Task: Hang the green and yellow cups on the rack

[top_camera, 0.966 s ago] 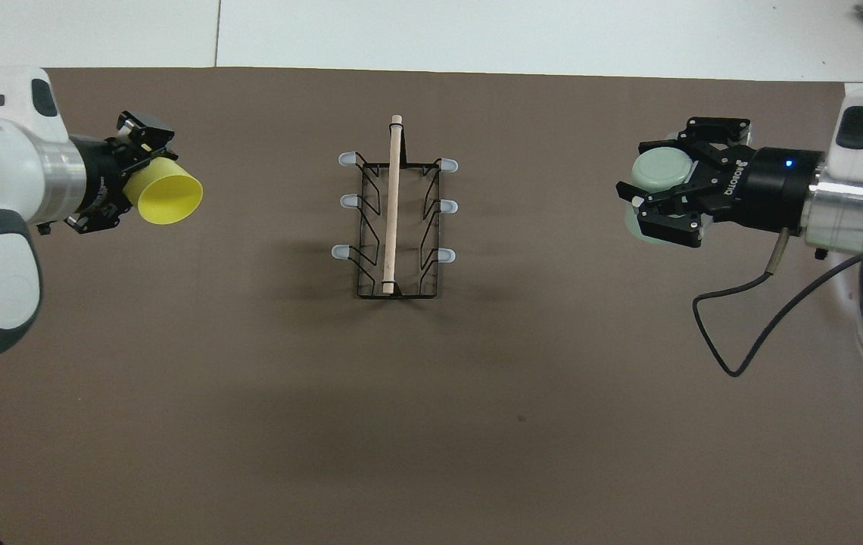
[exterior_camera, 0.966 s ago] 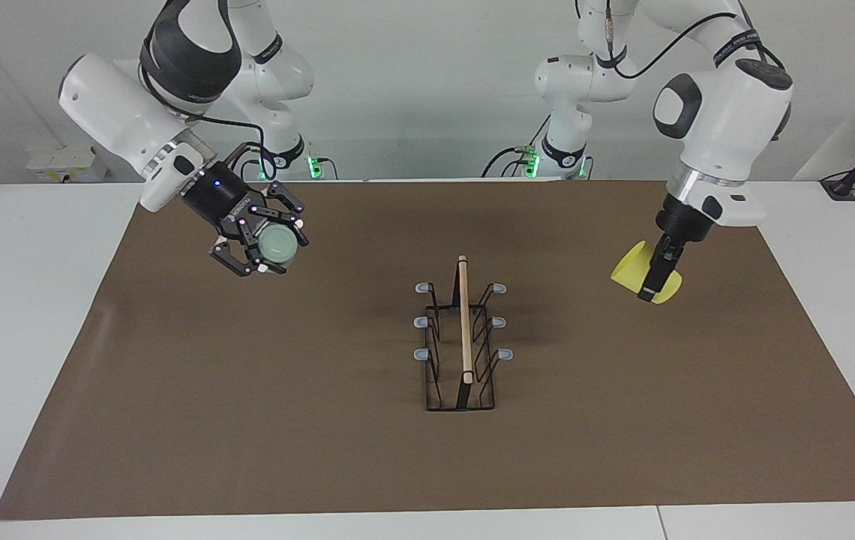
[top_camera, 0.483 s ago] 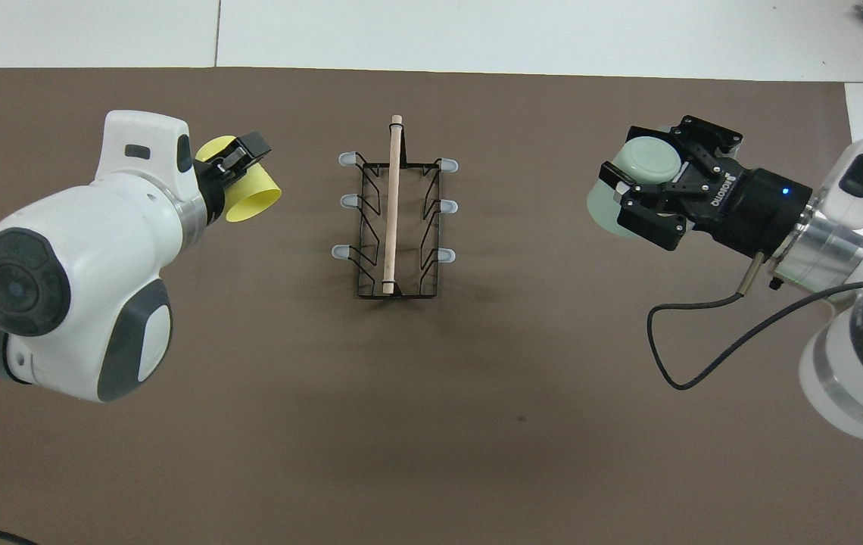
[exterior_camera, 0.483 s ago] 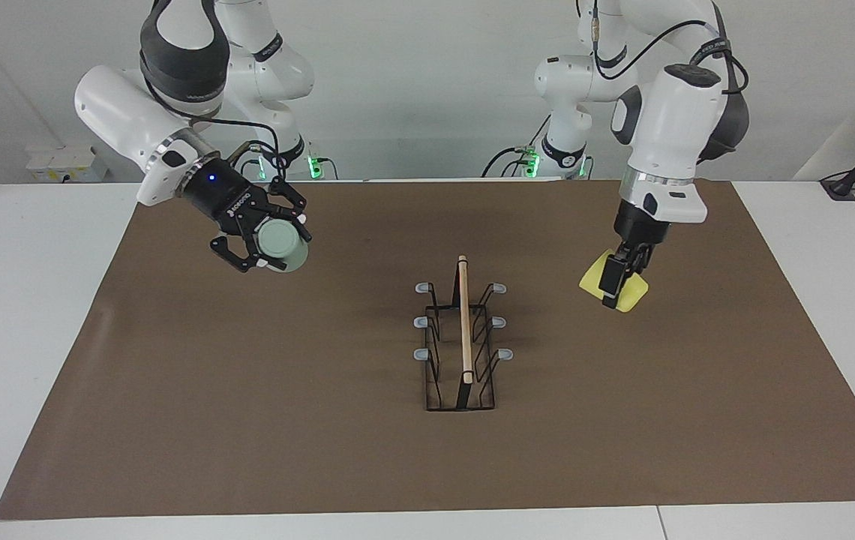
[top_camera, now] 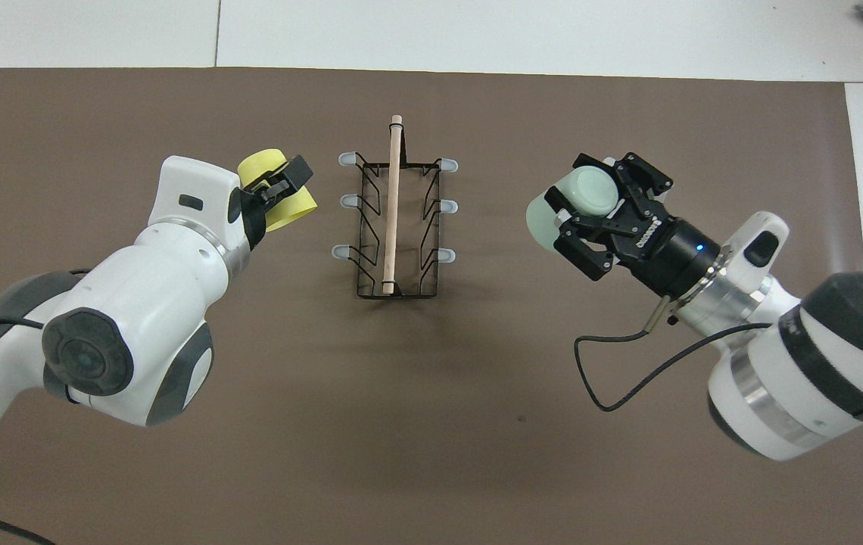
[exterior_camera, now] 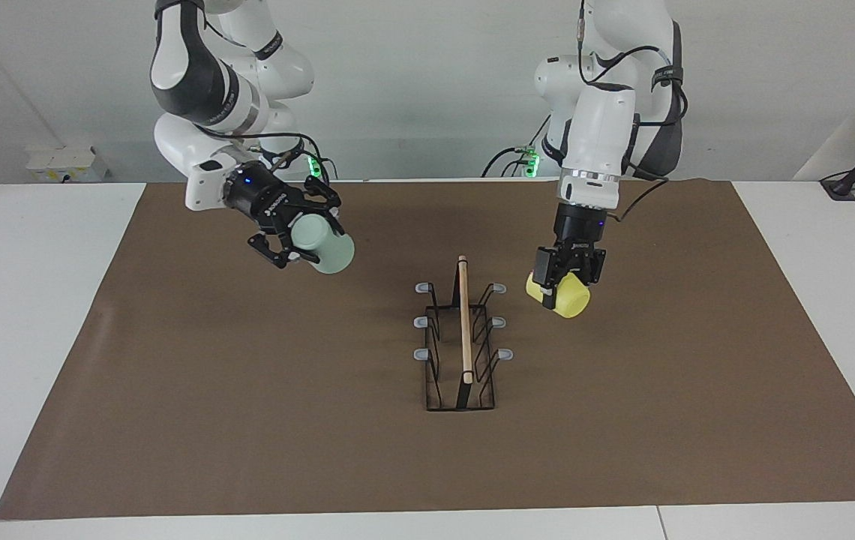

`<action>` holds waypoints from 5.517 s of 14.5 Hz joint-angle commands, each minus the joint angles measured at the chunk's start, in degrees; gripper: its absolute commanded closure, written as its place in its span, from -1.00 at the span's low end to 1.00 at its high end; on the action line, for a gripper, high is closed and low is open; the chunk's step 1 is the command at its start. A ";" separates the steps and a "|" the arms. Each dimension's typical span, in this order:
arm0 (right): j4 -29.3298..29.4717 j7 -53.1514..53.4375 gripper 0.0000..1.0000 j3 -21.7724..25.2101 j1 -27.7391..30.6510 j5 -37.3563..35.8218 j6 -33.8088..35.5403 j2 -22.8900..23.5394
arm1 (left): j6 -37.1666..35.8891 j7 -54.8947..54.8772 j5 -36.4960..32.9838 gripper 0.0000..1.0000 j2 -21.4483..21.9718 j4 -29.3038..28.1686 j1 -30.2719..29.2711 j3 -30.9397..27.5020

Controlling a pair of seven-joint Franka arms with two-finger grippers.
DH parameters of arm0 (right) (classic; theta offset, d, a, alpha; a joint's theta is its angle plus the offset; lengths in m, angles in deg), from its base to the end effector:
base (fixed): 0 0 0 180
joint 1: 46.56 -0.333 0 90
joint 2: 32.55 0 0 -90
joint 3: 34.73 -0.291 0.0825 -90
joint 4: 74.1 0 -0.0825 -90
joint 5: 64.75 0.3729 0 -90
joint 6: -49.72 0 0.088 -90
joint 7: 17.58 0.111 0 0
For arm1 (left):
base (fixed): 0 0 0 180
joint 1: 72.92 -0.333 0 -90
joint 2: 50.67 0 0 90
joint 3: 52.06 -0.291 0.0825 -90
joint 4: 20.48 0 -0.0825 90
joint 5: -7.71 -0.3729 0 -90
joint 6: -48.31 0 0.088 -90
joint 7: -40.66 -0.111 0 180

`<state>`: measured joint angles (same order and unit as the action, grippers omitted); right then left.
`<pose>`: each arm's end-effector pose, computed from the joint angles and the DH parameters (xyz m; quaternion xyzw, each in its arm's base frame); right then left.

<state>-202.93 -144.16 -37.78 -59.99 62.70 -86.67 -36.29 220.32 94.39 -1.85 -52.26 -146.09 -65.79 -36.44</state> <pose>0.5109 0.1620 0.4071 -0.6950 -0.2335 -0.5818 0.3522 0.5282 -0.2334 0.4450 0.9066 0.1782 0.3229 0.2051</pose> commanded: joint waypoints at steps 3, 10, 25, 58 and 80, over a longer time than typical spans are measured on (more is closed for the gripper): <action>-0.63 -11.04 1.00 0.06 -4.40 12.87 -1.34 3.64 | 5.79 0.32 -1.17 1.00 -0.08 -3.94 0.34 0.20; -0.02 -16.68 1.00 0.06 -10.39 25.56 -1.52 6.90 | 5.80 0.32 -1.17 1.00 -2.10 -3.68 0.34 1.16; 0.86 -28.02 1.00 0.15 -11.71 34.70 10.35 19.12 | -17.49 5.85 -1.08 1.00 0.88 -2.37 -0.10 7.84; 9.82 4.85 -1.00 -0.99 -6.27 -24.16 -23.85 5.23 | -62.05 -49.84 11.92 -1.00 -0.88 28.31 -3.44 -9.11; 20.19 54.05 -1.00 -0.64 15.89 -107.66 22.29 2.42 | -70.13 -70.69 13.60 -1.00 0.79 29.54 -3.44 -19.40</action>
<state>-183.20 -93.74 -37.98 -44.21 -40.55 -66.60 -33.83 152.51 24.59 11.48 -52.66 -116.72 -69.52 -55.38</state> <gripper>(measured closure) 0.000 0.000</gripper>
